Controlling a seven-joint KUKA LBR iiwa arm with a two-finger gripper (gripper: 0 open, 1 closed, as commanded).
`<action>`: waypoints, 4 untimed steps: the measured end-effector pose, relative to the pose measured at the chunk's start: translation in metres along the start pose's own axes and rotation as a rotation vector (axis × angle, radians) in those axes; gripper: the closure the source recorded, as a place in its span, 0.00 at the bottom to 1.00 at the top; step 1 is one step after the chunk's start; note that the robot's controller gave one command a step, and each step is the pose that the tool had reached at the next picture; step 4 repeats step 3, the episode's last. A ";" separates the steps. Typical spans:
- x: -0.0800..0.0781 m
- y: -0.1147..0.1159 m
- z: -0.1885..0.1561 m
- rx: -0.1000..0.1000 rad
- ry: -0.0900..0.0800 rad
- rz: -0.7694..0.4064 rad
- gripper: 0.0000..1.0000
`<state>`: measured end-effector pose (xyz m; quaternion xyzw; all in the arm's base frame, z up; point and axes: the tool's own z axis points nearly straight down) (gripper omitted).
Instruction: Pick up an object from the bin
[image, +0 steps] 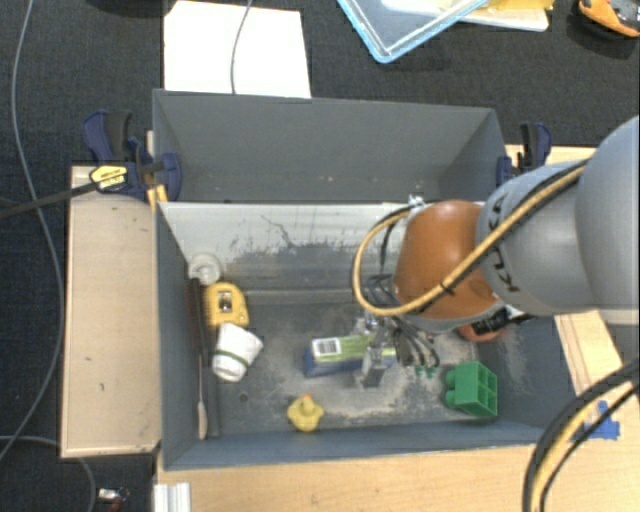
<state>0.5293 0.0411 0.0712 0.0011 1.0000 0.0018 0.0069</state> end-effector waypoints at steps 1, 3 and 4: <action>0.000 0.000 0.000 0.000 0.000 0.002 1.00; -0.021 -0.024 -0.141 0.001 0.005 0.049 1.00; -0.021 -0.024 -0.141 0.001 0.005 0.049 1.00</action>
Offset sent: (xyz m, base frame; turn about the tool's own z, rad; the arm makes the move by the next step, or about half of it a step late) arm 0.0082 0.0037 0.1001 -0.0139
